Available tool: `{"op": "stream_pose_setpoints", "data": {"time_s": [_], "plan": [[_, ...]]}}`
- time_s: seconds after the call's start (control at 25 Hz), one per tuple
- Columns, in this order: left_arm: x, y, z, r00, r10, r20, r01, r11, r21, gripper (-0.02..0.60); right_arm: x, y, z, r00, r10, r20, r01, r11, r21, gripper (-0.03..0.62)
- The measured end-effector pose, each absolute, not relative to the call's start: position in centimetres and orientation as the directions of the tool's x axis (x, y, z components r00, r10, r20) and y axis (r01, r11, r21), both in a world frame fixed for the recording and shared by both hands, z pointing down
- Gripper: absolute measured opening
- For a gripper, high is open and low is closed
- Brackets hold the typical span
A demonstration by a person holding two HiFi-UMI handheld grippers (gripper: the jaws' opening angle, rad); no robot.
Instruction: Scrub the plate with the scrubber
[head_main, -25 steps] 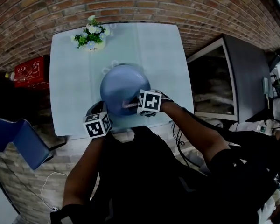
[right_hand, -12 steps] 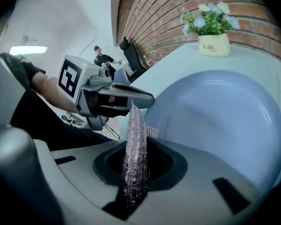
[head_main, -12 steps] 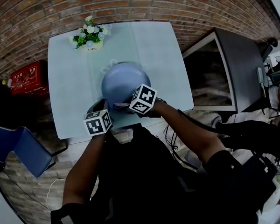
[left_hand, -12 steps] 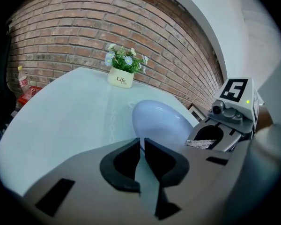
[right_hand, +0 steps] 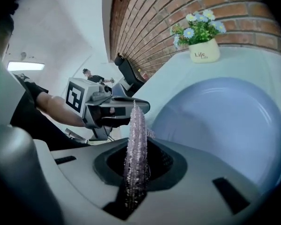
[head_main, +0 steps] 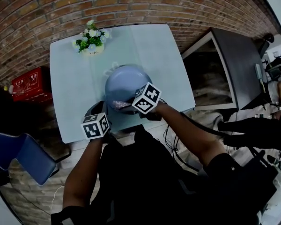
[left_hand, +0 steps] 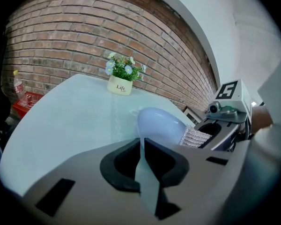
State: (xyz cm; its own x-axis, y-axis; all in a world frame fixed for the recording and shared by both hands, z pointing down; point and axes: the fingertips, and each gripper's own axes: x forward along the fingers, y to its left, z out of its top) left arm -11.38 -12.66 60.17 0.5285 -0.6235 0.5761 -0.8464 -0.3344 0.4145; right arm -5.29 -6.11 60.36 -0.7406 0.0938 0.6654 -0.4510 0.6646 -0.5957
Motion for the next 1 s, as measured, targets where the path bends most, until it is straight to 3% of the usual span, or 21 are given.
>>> {"op": "stream_pose_setpoints", "data": {"time_s": [0.16, 0.36, 0.72, 1.0], "plan": [[-11.7, -12.5, 58.8, 0.555, -0.634, 0.538, -0.831, -0.396, 0.391, 0.04, -5.8, -6.6, 58.4, -0.79, 0.017, 0.613, -0.462, 0.641, -0.613, 0.063], [-11.5, -12.3, 56.2, 0.622, -0.632, 0.462, -0.783, -0.513, 0.353, 0.036, -5.1, -7.9, 54.8, -0.798, -0.182, 0.575, -0.533, 0.659, -0.531, 0.063], [-11.7, -12.0, 49.5, 0.689, -0.65, 0.319, -0.724, -0.624, 0.293, 0.011, -0.9, -9.6, 46.8, -0.657, -0.593, 0.466, -0.743, 0.614, -0.266, 0.063], [-12.4, -12.2, 43.9, 0.648, -0.721, 0.245, -0.76, -0.591, 0.27, 0.011, 2.2, -9.3, 41.1, -0.57, -0.742, 0.354, -0.812, 0.576, -0.1, 0.063]]}}
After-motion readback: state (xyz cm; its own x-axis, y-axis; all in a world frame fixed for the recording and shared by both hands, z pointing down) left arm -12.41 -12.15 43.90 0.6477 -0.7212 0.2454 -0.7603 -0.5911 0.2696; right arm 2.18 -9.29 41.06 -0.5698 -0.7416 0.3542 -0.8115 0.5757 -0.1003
